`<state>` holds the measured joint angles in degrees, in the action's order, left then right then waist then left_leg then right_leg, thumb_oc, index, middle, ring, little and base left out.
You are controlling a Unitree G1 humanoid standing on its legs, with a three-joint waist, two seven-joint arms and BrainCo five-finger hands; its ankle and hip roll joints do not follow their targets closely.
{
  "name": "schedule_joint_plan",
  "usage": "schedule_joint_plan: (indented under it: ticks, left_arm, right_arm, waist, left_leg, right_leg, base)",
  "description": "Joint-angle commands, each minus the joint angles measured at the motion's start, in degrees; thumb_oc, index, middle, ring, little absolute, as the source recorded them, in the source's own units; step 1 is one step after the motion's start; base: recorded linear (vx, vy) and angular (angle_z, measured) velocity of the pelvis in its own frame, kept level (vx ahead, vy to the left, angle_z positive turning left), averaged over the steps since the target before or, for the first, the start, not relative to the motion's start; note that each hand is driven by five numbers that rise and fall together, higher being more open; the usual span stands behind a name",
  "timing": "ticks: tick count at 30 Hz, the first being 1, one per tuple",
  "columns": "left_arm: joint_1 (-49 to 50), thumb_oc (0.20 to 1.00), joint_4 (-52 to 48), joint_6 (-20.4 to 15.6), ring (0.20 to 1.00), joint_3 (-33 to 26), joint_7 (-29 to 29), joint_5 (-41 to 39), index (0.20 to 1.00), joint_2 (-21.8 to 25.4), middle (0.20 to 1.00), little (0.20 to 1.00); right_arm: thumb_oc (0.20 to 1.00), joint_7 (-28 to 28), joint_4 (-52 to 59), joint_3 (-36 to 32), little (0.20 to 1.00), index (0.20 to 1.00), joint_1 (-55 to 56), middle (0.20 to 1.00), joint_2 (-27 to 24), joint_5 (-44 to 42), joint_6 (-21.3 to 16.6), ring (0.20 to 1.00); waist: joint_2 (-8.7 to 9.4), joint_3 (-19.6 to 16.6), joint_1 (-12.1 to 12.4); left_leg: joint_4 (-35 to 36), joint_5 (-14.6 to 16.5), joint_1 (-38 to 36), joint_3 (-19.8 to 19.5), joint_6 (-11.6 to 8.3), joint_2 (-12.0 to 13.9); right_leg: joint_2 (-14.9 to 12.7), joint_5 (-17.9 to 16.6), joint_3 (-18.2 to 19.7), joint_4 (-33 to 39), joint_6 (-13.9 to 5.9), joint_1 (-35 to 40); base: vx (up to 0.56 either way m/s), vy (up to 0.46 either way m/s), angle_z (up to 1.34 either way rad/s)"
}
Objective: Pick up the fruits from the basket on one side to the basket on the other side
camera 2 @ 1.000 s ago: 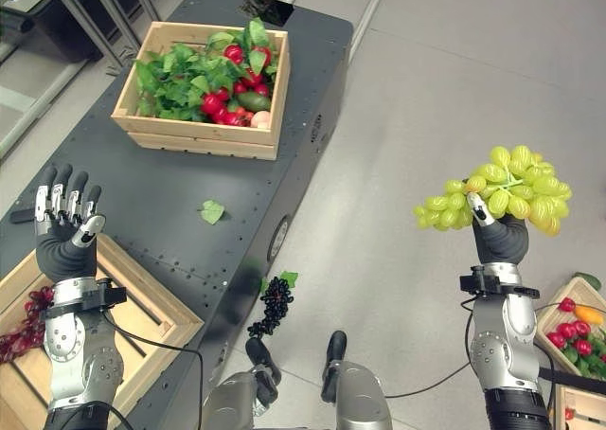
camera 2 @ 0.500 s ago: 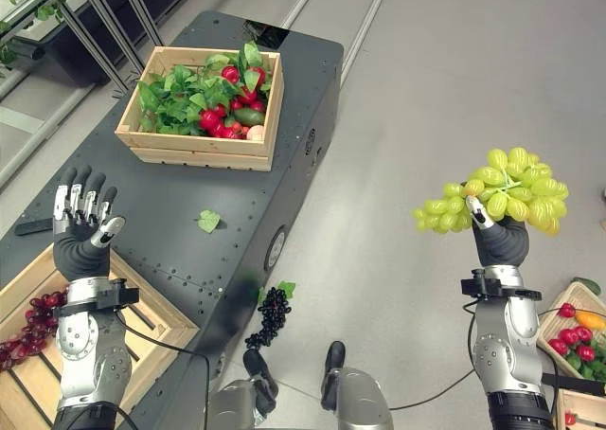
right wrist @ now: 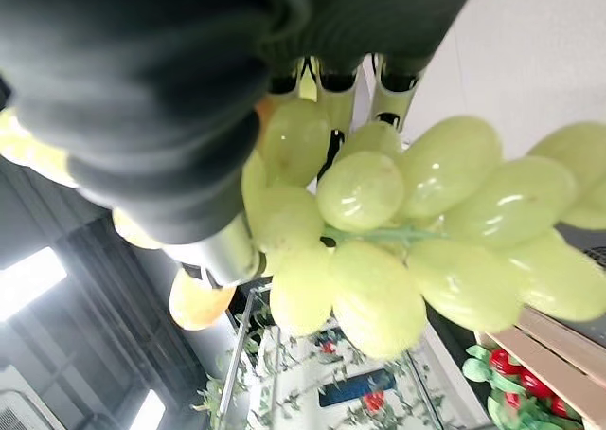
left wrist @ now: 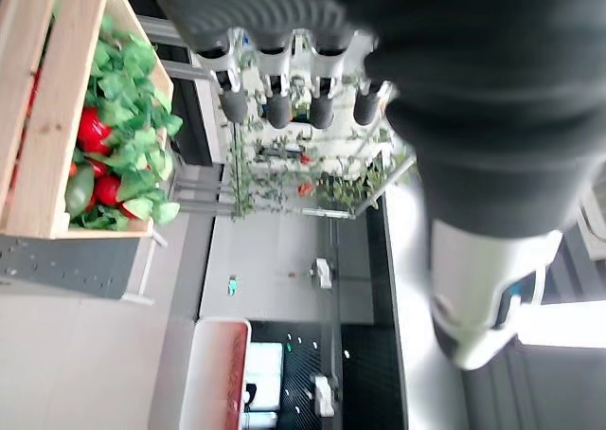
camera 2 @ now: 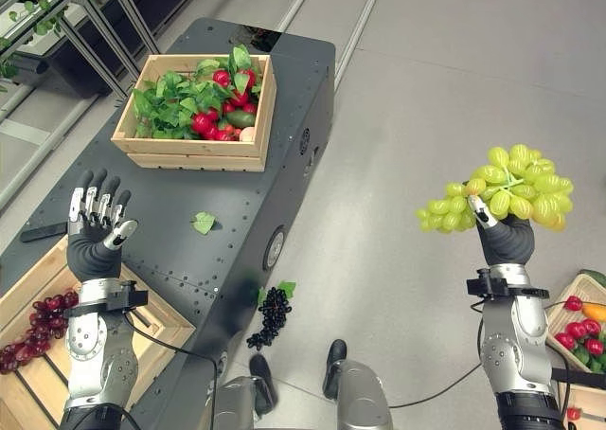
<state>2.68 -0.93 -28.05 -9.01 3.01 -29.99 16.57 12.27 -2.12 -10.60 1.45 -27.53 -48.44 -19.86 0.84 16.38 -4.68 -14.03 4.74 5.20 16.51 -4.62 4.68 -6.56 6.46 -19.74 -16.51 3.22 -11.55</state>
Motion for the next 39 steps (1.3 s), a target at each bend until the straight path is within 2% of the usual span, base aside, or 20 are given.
schedule_joint_plan:
  ticks: [1,5,11,14,15,16,18,19,20,21,23,25,26,27,30,35,38,39]
  left_arm:
    - [1.3,1.000,-3.0,-2.5,1.000,-1.6,0.9,2.1,1.000,2.4,1.000,1.000]
    - [2.0,1.000,-3.8,-2.1,1.000,-2.0,1.3,3.1,1.000,3.3,1.000,1.000]
    - [3.0,1.000,-3.7,-1.8,1.000,-2.7,1.7,3.2,1.000,3.7,1.000,1.000]
    - [3.6,1.000,-3.9,-1.8,1.000,-2.9,2.2,3.4,1.000,4.0,1.000,1.000]
    - [3.7,1.000,-4.1,-1.8,1.000,-3.2,2.3,3.3,1.000,4.5,1.000,1.000]
    - [3.7,1.000,-4.2,-1.9,1.000,-3.3,2.3,3.6,1.000,4.9,1.000,1.000]
    - [3.2,1.000,-4.2,-2.0,1.000,-3.3,2.9,2.9,1.000,5.7,1.000,1.000]
    - [3.0,1.000,-4.2,-2.3,1.000,-3.3,2.7,3.1,1.000,6.1,1.000,1.000]
    - [3.0,1.000,-4.2,-2.3,1.000,-3.3,2.7,3.1,1.000,6.1,1.000,1.000]
    - [3.0,1.000,-4.8,-2.4,1.000,-3.7,1.7,3.7,1.000,6.5,1.000,1.000]
    - [2.9,1.000,-5.4,-2.5,1.000,-4.0,1.5,3.0,1.000,6.5,1.000,1.000]
    - [2.9,1.000,-5.1,-2.7,1.000,-4.0,1.5,2.7,1.000,6.7,1.000,1.000]
    - [2.9,1.000,-5.1,-2.8,1.000,-4.0,1.5,2.7,1.000,6.8,1.000,1.000]
    - [3.2,1.000,-4.0,-2.8,1.000,-4.2,1.2,2.7,1.000,6.8,1.000,1.000]
    - [3.7,1.000,-4.3,-2.4,1.000,-4.6,1.2,2.1,1.000,6.3,1.000,1.000]
    - [3.6,1.000,-4.0,-1.9,1.000,-3.0,1.6,2.2,1.000,5.7,1.000,1.000]
    - [3.2,1.000,-4.4,-1.8,1.000,-2.1,1.7,2.6,1.000,5.8,1.000,1.000]
    - [2.3,1.000,-4.1,-1.7,1.000,-1.1,1.5,3.5,1.000,5.9,1.000,1.000]
  right_arm:
    - [0.200,1.3,3.7,-1.3,0.200,0.200,-4.3,0.200,-0.5,0.0,-3.6,0.200]
    - [0.200,1.1,3.4,-1.2,0.200,0.200,-3.8,0.200,-0.2,0.5,-3.2,0.200]
    - [0.200,0.9,3.1,-0.5,0.200,0.200,-3.3,0.200,0.0,1.3,-2.5,0.200]
    - [0.200,1.0,3.4,-0.2,0.200,0.200,-2.3,0.200,0.5,2.2,-2.1,0.200]
    - [0.200,1.1,3.6,0.0,0.200,0.200,-2.2,0.200,0.7,2.4,-1.9,0.200]
    - [0.200,1.2,3.8,0.2,0.200,0.200,-2.0,0.200,0.9,2.6,-1.8,0.200]
    - [0.200,1.5,4.2,0.5,0.200,0.200,-1.0,0.200,1.0,3.4,-1.4,0.200]
    - [0.200,1.7,4.2,0.5,0.200,0.200,-0.8,0.200,1.3,3.6,-1.4,0.200]
    - [0.200,1.7,4.2,0.5,0.200,0.200,-0.8,0.200,1.3,3.6,-1.4,0.200]
    - [0.200,1.2,3.8,1.1,0.200,0.200,-1.2,0.200,1.8,3.8,-1.6,0.200]
    - [0.200,1.2,3.8,1.2,0.200,0.200,-0.7,0.200,1.7,4.5,-1.4,0.200]
    - [0.200,1.2,3.8,1.2,0.200,0.200,-0.6,0.200,1.8,4.1,-1.4,0.200]
    - [0.200,1.2,3.8,1.2,0.200,0.200,-0.6,0.200,1.8,4.1,-1.4,0.200]
    - [0.200,1.5,3.8,1.5,0.200,0.200,-0.3,0.200,2.0,3.8,-1.0,0.200]
    - [0.200,1.6,3.9,1.7,0.200,0.200,-0.5,0.200,1.7,3.5,-0.7,0.200]
    - [0.200,1.2,4.9,-0.9,0.200,0.200,0.4,0.200,-0.1,3.9,-0.9,0.200]
    - [0.200,0.8,4.9,-2.1,0.200,0.200,0.4,0.200,-0.5,3.9,-1.4,0.200]
    - [0.200,0.1,5.1,-3.3,0.200,0.200,0.9,0.200,-1.0,4.8,-1.9,0.200]
  waist:
    - [0.95,-2.2,-0.9]
    - [1.10,-2.4,-0.6]
    - [2.22,-2.1,0.2]
    - [2.31,-1.6,0.1]
    - [2.33,-1.4,-0.2]
    - [2.04,-1.0,-0.7]
    - [1.23,-0.6,-1.6]
    - [1.26,-1.1,-1.4]
    - [1.28,-1.2,-1.4]
    - [0.60,-1.3,-0.2]
    - [0.26,-1.7,0.2]
    - [1.14,-2.2,0.9]
    - [1.13,-2.1,0.9]
    - [2.45,-2.7,1.4]
    - [3.15,-3.1,2.4]
    - [2.02,-2.7,0.9]
    - [1.49,-2.7,0.2]
    - [1.15,-2.5,-0.7]
  left_leg:
    - [1.1,5.9,-4.3,-0.3,3.51,-3.2]
    - [4.7,5.2,-5.7,-0.6,3.75,-4.2]
    - [4.7,5.9,-5.7,-1.6,5.06,-6.1]
    - [4.3,5.9,-5.5,-2.5,5.68,-6.9]
    - [4.2,5.7,-5.1,-2.2,5.90,-7.0]
    - [3.5,5.4,-4.5,-2.1,6.21,-6.6]
    - [2.2,5.2,-3.0,-2.4,6.92,-5.7]
    - [2.2,4.9,-2.5,-2.3,7.05,-5.6]
    - [2.2,4.8,-2.4,-2.2,7.05,-5.6]
    - [1.9,4.2,-1.5,-2.2,6.93,-4.1]
    - [1.8,3.7,-0.8,-2.8,6.38,-2.8]
    - [0.6,4.0,-0.2,-2.6,5.75,-2.2]
    - [0.5,4.1,-0.3,-2.6,5.76,-2.1]
    - [0.3,3.9,-0.4,-2.3,5.00,-1.6]
    - [-0.2,3.0,0.0,-0.2,3.92,0.1]
    - [1.4,0.5,-0.6,-0.2,2.25,2.8]
    - [3.0,-0.7,-1.0,-0.1,1.79,3.3]
    - [4.3,-1.7,-1.1,-0.1,1.41,3.5]
  right_leg:
    - [5.1,-4.3,2.3,8.8,-7.23,2.9]
    - [4.3,-5.8,1.7,8.2,-7.80,1.4]
    - [2.9,-8.0,2.2,7.4,-8.69,0.4]
    - [1.9,-9.6,3.3,6.1,-9.90,-1.3]
    - [1.4,-10.5,4.3,4.4,-10.98,-2.5]
    - [1.4,-10.4,6.2,1.8,-11.95,-3.9]
    - [2.9,-6.5,11.7,-4.4,-11.64,-4.7]
    - [2.1,-5.5,12.1,-4.8,-10.81,-4.5]
    - [2.1,-5.5,12.1,-4.7,-10.80,-4.5]
    - [-1.4,-4.0,11.4,-6.1,-9.90,-3.1]
    - [-3.9,-4.7,14.4,-5.7,-10.24,-2.3]
    - [-6.0,-5.4,15.4,-2.5,-10.93,0.3]
    - [-5.9,-5.6,15.4,-2.1,-10.98,0.6]
    - [-5.2,-4.8,15.9,2.0,-11.70,2.6]
    - [-4.3,-3.8,13.6,4.3,-11.74,3.5]
    - [-2.1,-1.5,12.7,1.5,-10.33,2.3]
    - [-1.3,-0.8,12.3,0.5,-10.07,1.8]
    - [-0.7,-0.3,12.3,-0.5,-9.88,1.1]
  base:
    - [-0.04,0.111,0.16]
    - [-0.07,0.110,0.17]
    - [-0.07,0.128,0.04]
    - [-0.08,0.143,-0.06]
    - [-0.13,0.140,-0.08]
    - [-0.15,0.141,-0.10]
    - [-0.15,0.091,-0.11]
    - [-0.09,0.026,-0.06]
    - [-0.13,-0.052,-0.14]
    - [-0.11,-0.103,-0.21]
    - [-0.08,-0.177,-0.40]
    - [-0.01,-0.177,-0.21]
    - [0.02,-0.241,-0.23]
    - [0.02,-0.236,-0.28]
    - [0.01,-0.290,-0.40]
    - [0.00,-0.211,-0.16]
    - [-0.02,-0.116,-0.05]
    - [-0.02,-0.071,0.00]
